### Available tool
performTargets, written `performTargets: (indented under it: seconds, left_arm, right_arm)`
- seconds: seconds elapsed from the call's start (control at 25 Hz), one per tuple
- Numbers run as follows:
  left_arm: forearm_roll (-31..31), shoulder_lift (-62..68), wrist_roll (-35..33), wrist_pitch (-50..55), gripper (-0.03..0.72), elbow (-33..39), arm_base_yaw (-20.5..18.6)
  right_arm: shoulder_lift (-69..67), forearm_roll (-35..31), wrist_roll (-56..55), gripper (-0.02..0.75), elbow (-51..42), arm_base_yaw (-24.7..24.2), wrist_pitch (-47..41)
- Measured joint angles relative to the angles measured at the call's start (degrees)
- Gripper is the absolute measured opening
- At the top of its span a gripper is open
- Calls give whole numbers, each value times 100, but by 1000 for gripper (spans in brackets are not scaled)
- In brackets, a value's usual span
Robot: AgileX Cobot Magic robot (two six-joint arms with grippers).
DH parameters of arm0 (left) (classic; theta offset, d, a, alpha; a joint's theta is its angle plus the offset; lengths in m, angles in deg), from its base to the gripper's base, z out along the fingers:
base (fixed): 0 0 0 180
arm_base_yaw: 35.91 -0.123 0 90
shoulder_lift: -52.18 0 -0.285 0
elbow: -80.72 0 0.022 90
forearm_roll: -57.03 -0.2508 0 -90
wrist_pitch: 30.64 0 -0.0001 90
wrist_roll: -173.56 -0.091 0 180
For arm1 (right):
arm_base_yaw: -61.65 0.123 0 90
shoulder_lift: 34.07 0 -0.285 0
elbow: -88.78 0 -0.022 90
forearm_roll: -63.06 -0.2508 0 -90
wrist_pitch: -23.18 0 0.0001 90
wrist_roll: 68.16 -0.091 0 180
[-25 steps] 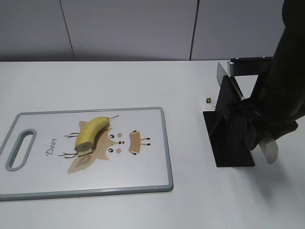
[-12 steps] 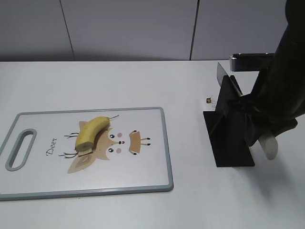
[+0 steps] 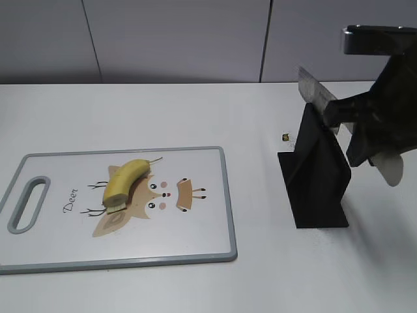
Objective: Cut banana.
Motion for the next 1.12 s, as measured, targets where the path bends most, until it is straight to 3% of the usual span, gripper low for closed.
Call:
performTargets:
  seconds: [0.56, 0.8, 1.12]
  left_arm:
    - [0, 0, 0, 0, 551, 0, 0]
    - [-19, 214, -77, -125, 551, -349, 0]
    - [163, 2268, -945, -923, 551, -1096, 0]
  right_arm:
    - [897, 163, -7, 162, 0, 0, 104]
    - [882, 16, 1422, 162, 72, 0, 109]
    - [408, -464, 3057, 162, 891, 0, 103]
